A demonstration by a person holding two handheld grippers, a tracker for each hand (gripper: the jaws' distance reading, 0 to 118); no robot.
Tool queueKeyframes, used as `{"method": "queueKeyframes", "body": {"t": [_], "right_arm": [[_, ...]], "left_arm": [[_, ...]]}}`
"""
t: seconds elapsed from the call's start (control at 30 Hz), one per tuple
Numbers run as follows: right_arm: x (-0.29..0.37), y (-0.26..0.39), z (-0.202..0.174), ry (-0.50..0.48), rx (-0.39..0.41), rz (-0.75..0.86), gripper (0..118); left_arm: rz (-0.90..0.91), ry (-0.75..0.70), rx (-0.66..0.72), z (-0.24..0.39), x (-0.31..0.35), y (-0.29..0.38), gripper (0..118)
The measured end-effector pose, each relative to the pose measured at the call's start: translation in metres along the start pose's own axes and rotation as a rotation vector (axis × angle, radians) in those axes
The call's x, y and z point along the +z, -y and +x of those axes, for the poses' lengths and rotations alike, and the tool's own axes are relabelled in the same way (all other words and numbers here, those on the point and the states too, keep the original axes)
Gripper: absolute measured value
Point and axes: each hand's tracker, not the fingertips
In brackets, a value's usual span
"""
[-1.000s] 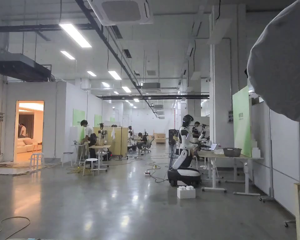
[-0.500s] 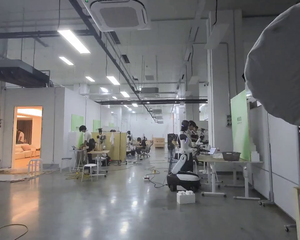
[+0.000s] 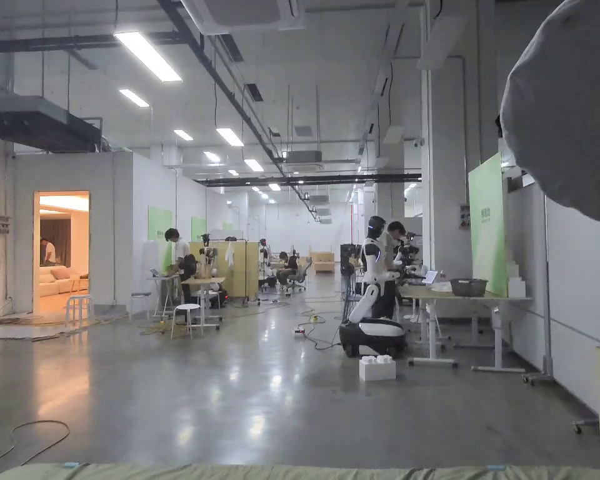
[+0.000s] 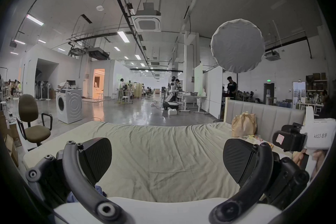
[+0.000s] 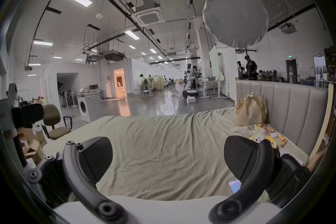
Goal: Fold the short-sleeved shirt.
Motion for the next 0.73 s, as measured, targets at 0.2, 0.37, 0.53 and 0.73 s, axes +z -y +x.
{"method": "queueKeyframes", "body": {"t": [0.2,0.37,0.53,0.73], "right_arm": [[-0.021,0.012,0.0,0.038,-0.022,-0.091,118],[-0.041,0.056,-0.012,0.071,0.167,-0.259,118],[-0.062,0.116,-0.015,0.066,0.254,-0.426,118],[-0.156,0.181,0.015,-0.035,0.182,-0.616,118]], "left_arm": [[-0.049,0.01,-0.036,0.01,-0.021,0.019,118],[-0.285,0.122,0.08,0.009,-0.048,0.066,118],[-0.449,0.08,0.089,0.02,-0.076,0.126,118],[-0.646,0.116,0.14,0.021,-0.083,0.147,118]]}}
